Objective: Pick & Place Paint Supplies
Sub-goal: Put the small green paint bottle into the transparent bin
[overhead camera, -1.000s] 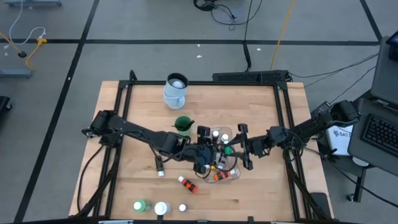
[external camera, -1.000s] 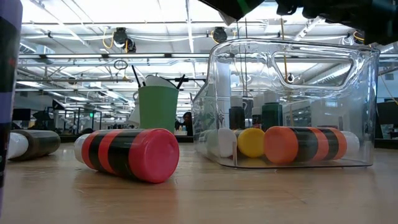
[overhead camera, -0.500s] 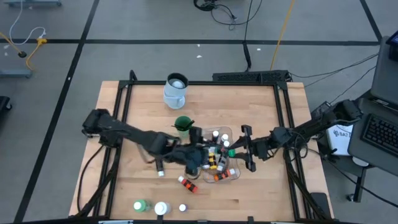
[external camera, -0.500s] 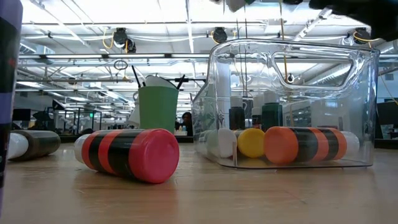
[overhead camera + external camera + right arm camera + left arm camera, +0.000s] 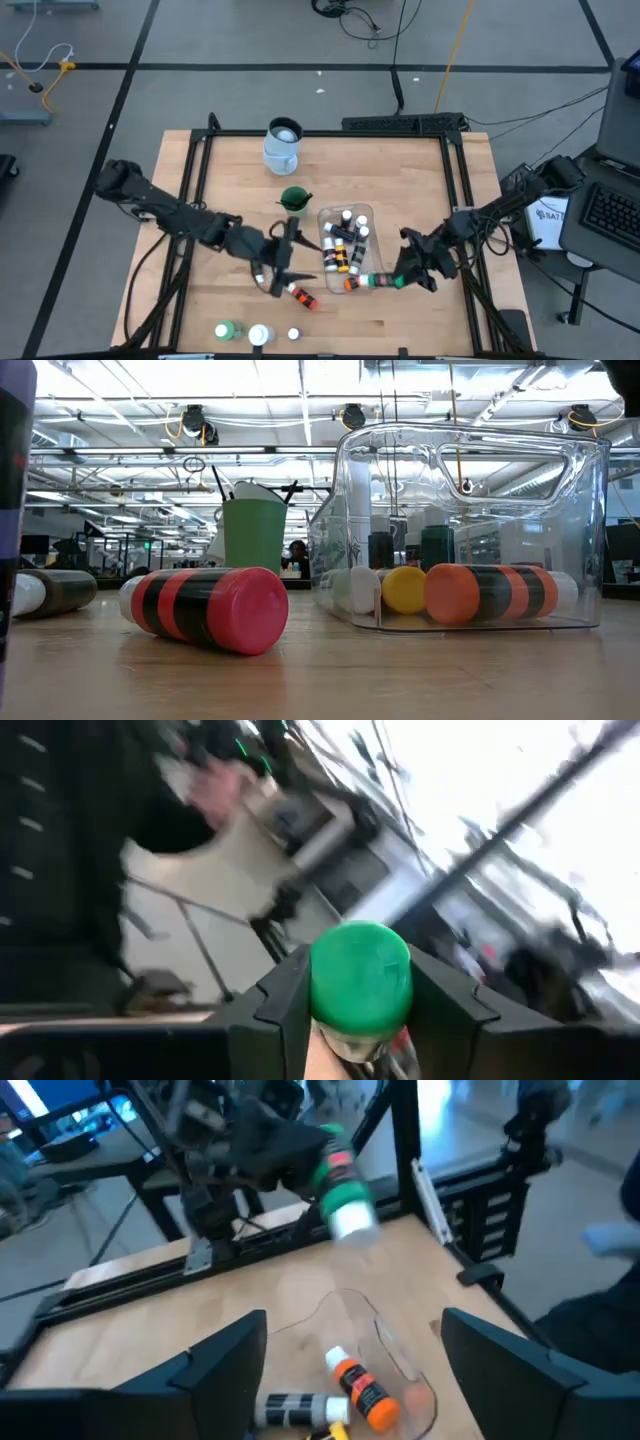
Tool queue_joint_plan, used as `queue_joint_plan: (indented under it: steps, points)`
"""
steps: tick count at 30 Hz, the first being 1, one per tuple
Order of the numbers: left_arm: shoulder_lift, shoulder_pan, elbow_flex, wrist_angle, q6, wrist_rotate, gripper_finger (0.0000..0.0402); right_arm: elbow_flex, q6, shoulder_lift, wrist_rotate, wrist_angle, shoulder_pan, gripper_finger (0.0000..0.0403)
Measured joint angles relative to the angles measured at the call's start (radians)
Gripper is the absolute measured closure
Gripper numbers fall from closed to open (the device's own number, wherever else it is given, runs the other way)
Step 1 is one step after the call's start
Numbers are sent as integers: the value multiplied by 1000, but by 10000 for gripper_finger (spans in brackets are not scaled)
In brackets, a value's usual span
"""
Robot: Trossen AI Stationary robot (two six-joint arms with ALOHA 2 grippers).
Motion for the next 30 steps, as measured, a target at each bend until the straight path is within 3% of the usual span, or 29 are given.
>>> queue_joint_plan:
  steps: [4, 9, 18, 22, 30]
  points:
    - [-3, 69, -157, 251, -47, 155, 124, -28, -34, 3, -88, 54, 1, 281]
    - [102, 125, -184, 497, -111, 302, 132, -31, -110, 41, -77, 39, -1, 280]
    - [314, 156, -1, 495, -159, 456, 107, -31, -157, 83, -75, 114, 0, 280]
    - [348, 166, 79, 408, -158, 485, 84, -31, -162, 91, -70, 118, 0, 280]
    - [409, 193, 153, 393, -199, 487, 56, -31, -187, 91, -47, 117, 0, 280]
